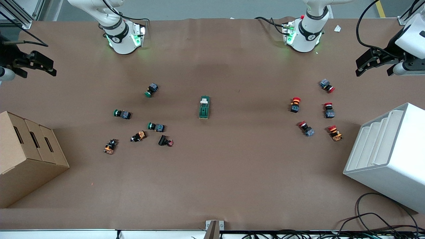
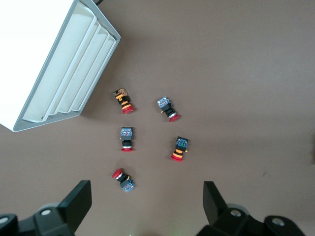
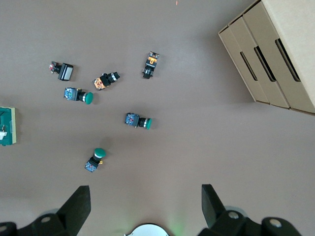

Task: Close load switch with both arms
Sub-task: 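Move the left gripper over the green load switch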

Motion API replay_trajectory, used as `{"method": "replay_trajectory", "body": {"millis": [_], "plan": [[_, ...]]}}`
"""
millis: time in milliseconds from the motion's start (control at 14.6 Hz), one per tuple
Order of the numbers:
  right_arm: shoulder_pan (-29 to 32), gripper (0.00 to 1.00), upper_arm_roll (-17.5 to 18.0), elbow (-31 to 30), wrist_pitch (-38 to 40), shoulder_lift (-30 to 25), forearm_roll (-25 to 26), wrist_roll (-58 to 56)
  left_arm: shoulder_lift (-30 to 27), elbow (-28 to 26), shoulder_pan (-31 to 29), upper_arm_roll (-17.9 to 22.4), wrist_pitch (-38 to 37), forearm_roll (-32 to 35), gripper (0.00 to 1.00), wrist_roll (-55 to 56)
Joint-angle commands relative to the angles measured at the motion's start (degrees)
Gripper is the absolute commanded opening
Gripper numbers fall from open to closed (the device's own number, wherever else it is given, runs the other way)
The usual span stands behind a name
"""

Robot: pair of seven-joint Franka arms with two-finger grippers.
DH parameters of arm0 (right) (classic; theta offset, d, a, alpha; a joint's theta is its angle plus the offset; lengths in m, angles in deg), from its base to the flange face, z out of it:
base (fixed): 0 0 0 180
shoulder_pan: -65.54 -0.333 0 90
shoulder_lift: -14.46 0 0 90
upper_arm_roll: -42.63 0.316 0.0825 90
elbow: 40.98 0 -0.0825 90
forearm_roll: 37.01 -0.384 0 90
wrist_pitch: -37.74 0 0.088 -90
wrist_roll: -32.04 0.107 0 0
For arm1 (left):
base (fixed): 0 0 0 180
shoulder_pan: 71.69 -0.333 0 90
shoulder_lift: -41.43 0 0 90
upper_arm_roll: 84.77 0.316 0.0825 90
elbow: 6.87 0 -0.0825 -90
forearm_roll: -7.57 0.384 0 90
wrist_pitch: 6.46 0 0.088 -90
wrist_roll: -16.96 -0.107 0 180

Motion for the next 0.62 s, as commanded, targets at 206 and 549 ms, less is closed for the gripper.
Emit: {"method": "replay_trajectory", "body": {"millis": [206, 549], "plan": [[0.0, 1.0, -0.3, -2.1, 0.2, -2.8, -1.0, -0.3, 0.7, 2.0, 0.7, -0.7, -0.2, -0.3, 1.0, 0.3], [0.1, 1.0, -0.4, -2.2, 0.2, -2.6, -2.8, -0.3, 1.7, 1.2, 1.0, -11.3, 3.1, -0.9, 1.0, 5.8]]}}
